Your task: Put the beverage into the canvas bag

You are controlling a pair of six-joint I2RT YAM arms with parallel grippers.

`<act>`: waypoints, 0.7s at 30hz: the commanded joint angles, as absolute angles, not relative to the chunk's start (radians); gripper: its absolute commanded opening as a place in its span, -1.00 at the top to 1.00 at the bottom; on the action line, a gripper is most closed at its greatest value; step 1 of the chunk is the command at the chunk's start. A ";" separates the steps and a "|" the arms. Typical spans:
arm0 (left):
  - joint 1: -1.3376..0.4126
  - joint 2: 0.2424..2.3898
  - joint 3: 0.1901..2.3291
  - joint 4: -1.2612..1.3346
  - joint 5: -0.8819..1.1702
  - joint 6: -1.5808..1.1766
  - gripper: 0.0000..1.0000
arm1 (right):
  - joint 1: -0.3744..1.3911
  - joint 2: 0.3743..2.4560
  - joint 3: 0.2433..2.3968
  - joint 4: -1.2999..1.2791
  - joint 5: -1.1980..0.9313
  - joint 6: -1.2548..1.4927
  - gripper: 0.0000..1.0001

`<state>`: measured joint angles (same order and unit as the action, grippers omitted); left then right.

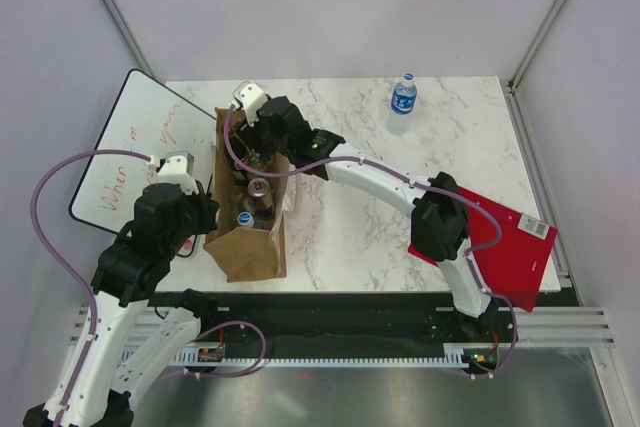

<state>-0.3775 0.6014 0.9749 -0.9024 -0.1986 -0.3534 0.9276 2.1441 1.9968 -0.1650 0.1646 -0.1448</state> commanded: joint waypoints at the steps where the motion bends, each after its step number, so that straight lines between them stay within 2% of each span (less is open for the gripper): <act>1: -0.379 0.595 0.977 -0.861 -0.163 -0.353 0.95 | 0.936 2.152 1.994 -0.015 0.198 -0.155 1.00; 14: -0.379 0.583 0.979 -0.871 -0.167 -0.356 0.95 | 0.933 2.201 1.957 0.055 0.216 -0.121 0.97; 17: -0.379 0.583 0.979 -0.871 -0.163 -0.360 0.95 | 0.934 2.201 1.945 0.061 0.247 -0.100 0.64; 18: -0.379 0.583 0.980 -0.870 -0.163 -0.360 0.95 | 0.933 2.197 1.942 0.061 0.252 -0.094 0.44; 20: -0.379 0.583 0.979 -0.871 -0.163 -0.362 0.95 | 0.933 2.192 1.933 0.058 0.252 -0.084 0.27; 21: -0.379 0.583 0.977 -0.870 -0.163 -0.364 0.95 | 0.933 2.184 1.931 0.052 0.252 -0.080 0.10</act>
<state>-0.3775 0.5945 0.9749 -0.9031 -0.1978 -0.3534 0.9321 2.2124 1.9305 -0.0444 0.2195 -0.1139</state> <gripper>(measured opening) 0.046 0.654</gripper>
